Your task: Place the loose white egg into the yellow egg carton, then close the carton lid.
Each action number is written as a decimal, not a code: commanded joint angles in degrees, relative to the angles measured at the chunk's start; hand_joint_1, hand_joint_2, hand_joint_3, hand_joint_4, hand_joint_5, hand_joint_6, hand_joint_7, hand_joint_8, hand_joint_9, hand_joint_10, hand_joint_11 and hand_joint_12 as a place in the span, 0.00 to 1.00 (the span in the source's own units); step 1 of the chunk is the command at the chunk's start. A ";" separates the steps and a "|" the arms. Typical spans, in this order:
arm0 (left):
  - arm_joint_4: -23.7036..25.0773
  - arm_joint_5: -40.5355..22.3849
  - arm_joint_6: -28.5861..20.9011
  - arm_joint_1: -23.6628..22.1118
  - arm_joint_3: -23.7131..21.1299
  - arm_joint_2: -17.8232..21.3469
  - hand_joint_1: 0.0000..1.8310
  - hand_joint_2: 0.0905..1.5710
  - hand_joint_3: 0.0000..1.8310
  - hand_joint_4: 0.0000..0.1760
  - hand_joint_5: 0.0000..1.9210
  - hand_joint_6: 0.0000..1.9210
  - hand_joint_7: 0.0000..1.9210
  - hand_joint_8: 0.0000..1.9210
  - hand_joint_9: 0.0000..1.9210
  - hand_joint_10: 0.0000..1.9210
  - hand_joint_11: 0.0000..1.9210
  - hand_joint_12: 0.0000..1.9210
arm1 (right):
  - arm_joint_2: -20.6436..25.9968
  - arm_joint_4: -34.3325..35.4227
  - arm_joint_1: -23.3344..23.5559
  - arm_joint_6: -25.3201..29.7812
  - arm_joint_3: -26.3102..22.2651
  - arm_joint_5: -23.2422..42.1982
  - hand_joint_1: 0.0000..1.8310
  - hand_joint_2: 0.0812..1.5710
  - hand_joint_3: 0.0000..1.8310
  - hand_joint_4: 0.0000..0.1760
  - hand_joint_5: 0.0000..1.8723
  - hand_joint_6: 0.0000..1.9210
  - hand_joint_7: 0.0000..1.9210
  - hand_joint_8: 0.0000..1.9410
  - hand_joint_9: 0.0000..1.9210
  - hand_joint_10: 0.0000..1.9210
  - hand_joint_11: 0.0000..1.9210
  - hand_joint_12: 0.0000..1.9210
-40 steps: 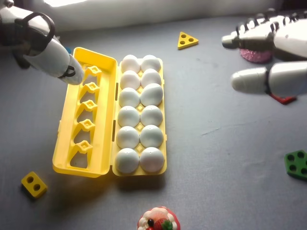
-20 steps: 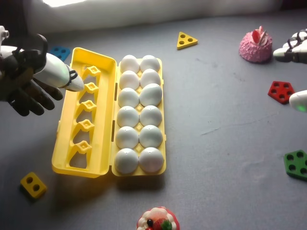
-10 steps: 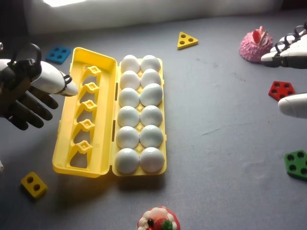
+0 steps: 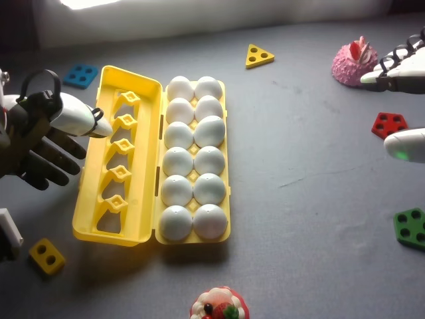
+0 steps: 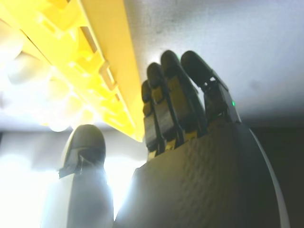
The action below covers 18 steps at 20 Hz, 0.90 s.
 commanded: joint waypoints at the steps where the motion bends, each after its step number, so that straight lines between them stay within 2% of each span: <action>1: 2.37 -1.14 -0.39 0.00 0.09 -0.25 0.16 0.82 0.00 0.00 0.24 0.00 0.29 0.00 0.27 0.05 0.00 0.77 | 0.23 0.20 0.26 0.00 -0.13 6.66 0.05 0.76 0.00 0.00 0.14 0.01 0.13 0.00 0.09 0.00 0.00 0.26; 2: 2.37 -1.36 -0.75 0.34 0.07 -0.25 0.17 0.81 0.00 0.00 0.24 0.00 0.28 0.00 0.27 0.06 0.00 0.77 | 0.23 0.20 0.20 0.00 -0.13 6.76 0.05 0.76 0.00 0.00 0.14 0.00 0.12 0.00 0.08 0.00 0.00 0.22; 7: 2.37 -2.25 -3.59 2.10 -0.58 -0.30 0.15 0.81 0.00 0.00 0.24 0.00 0.29 0.00 0.26 0.06 0.00 0.77 | 0.23 0.17 0.12 -0.03 -0.13 6.97 0.04 0.76 0.00 0.00 0.14 0.00 0.12 0.00 0.08 0.00 0.00 0.24; 8: 2.37 -2.39 -4.22 2.43 -0.77 -0.37 0.17 0.81 0.00 0.00 0.25 0.01 0.30 0.01 0.26 0.07 0.00 0.77 | 0.23 0.16 0.11 -0.03 -0.13 6.97 0.05 0.76 0.00 0.00 0.14 0.00 0.11 0.00 0.08 0.00 0.00 0.25; 9: 2.37 -2.63 -5.26 2.77 -1.04 -0.48 0.18 0.81 0.00 0.00 0.26 0.01 0.30 0.01 0.25 0.11 0.00 0.78 | 0.23 0.16 0.09 -0.03 -0.13 6.98 0.05 0.76 0.00 0.00 0.14 0.00 0.11 0.00 0.07 0.00 0.00 0.23; 10: 2.37 -2.91 -6.12 3.00 -1.20 -0.55 0.17 0.81 0.00 0.00 0.26 0.00 0.31 0.00 0.19 0.27 0.00 0.78 | 0.23 0.15 0.09 -0.03 -0.13 6.98 0.05 0.76 0.00 0.00 0.14 0.00 0.11 0.00 0.08 0.00 0.00 0.24; 18: 3.02 -4.49 -7.50 2.03 -1.59 -0.80 0.17 0.81 0.00 0.00 0.25 0.00 0.31 0.00 0.17 0.31 0.00 0.78 | 0.22 0.07 0.06 -0.04 -0.13 7.02 0.05 0.76 0.00 0.00 0.15 0.00 0.12 0.00 0.08 0.00 0.00 0.27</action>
